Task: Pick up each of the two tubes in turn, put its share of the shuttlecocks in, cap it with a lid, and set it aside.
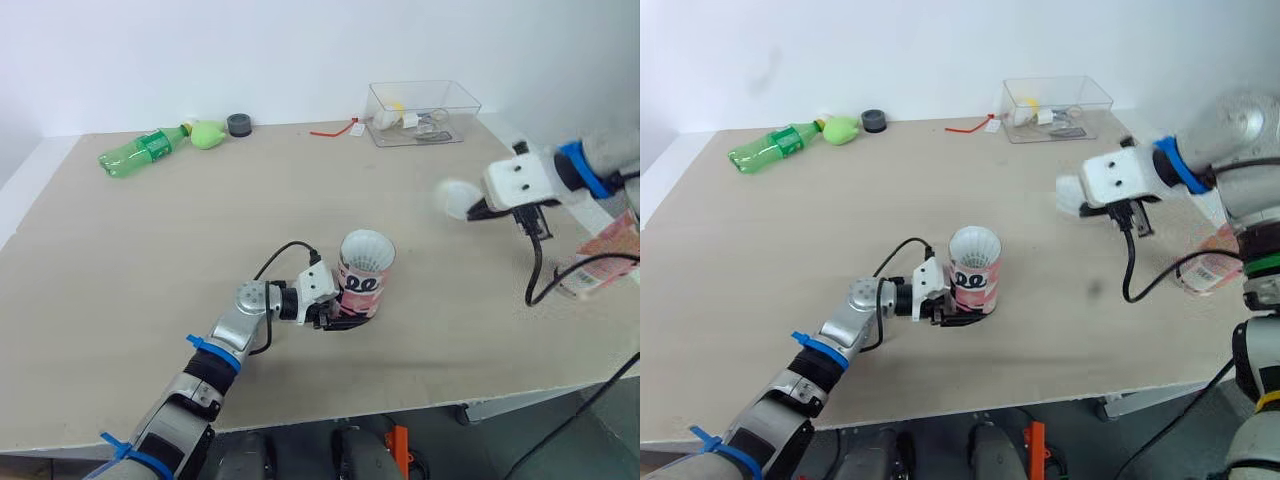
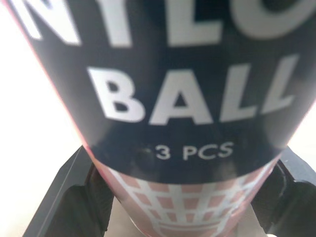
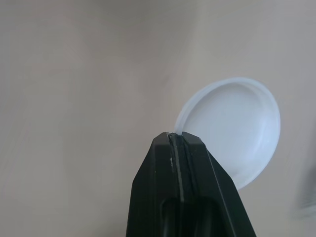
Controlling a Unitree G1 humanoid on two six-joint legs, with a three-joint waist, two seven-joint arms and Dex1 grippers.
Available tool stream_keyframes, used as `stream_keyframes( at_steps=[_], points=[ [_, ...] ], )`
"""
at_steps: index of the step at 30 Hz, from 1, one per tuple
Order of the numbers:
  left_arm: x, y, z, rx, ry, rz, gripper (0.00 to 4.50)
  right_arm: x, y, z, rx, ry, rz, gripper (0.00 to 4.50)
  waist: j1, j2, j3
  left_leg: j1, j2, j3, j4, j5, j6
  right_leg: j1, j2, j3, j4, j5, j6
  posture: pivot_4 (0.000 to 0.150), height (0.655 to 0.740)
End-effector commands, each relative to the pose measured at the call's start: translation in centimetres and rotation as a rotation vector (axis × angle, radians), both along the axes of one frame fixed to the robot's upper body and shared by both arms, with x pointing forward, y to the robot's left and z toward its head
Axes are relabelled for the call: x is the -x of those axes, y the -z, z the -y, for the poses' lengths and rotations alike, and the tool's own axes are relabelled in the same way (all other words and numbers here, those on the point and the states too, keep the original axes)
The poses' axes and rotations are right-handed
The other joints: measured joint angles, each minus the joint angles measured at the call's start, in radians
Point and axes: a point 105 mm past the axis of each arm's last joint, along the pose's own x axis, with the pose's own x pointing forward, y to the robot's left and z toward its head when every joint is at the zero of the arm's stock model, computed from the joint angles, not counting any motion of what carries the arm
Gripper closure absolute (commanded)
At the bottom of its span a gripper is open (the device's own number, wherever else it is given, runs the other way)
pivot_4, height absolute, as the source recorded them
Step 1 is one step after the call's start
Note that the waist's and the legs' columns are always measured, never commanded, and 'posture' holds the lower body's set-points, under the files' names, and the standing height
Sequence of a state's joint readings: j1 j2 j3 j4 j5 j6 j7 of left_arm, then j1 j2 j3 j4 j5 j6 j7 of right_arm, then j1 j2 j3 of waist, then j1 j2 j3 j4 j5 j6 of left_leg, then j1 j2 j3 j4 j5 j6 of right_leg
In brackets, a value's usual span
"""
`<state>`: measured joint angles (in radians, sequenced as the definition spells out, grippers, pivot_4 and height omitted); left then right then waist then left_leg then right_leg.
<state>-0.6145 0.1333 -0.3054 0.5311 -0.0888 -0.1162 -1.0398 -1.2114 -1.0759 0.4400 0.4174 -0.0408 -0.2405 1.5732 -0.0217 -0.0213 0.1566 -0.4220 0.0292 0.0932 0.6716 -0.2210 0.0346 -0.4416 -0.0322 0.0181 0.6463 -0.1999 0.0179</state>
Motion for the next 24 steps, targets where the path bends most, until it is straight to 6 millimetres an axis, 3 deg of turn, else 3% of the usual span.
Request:
stream_keyframes(
  at_steps=[1,3,10,17,24],
  points=[
    [-1.5,-0.2,-0.7,-0.004,-0.058,0.0,1.49,1.2,-1.3,-2.5,0.024,-0.165,-0.001,4.45,0.0,0.0,0.0,0.0,0.0,0.0,0.0,0.0,0.0,0.0,0.0,-0.001,0.0,0.0,0.0,0.15,0.74],
    [-2.7,-0.6,-0.8,-0.013,-0.088,0.019,1.49,1.2,-1.9,-4.1,0.008,-0.235,-0.007,4.45,0.0,0.0,0.0,0.0,0.0,0.001,0.001,0.0,0.0,0.0,-0.001,0.0,0.0,0.001,0.0,0.15,0.74],
    [-5.2,-1.6,-0.6,-0.032,-0.145,0.058,1.49,0.0,-3.2,-6.5,0.065,-0.37,0.037,4.45,-0.002,-0.001,0.001,0.0,0.0,0.005,0.001,0.001,0.002,-0.001,-0.003,0.0,0.0,0.005,-0.003,0.15,0.74],
    [-4.8,-1.6,-0.3,-0.029,-0.093,0.048,1.49,-0.2,-3.1,-7.9,0.145,-0.477,0.06,4.45,-0.001,-0.001,0.001,-0.001,0.0,0.005,-0.001,-0.001,0.002,-0.003,-0.002,0.0,0.0,0.006,-0.004,0.15,0.74],
    [-4.2,-1.3,-0.8,-0.021,-0.075,0.047,1.49,1.2,-2.7,-8.9,0.196,-0.579,0.038,4.45,-0.001,-0.001,0.001,-0.002,0.0,0.005,-0.001,-0.004,0.003,-0.003,-0.003,0.0,0.0,0.004,-0.004,0.15,0.74]
  ],
)
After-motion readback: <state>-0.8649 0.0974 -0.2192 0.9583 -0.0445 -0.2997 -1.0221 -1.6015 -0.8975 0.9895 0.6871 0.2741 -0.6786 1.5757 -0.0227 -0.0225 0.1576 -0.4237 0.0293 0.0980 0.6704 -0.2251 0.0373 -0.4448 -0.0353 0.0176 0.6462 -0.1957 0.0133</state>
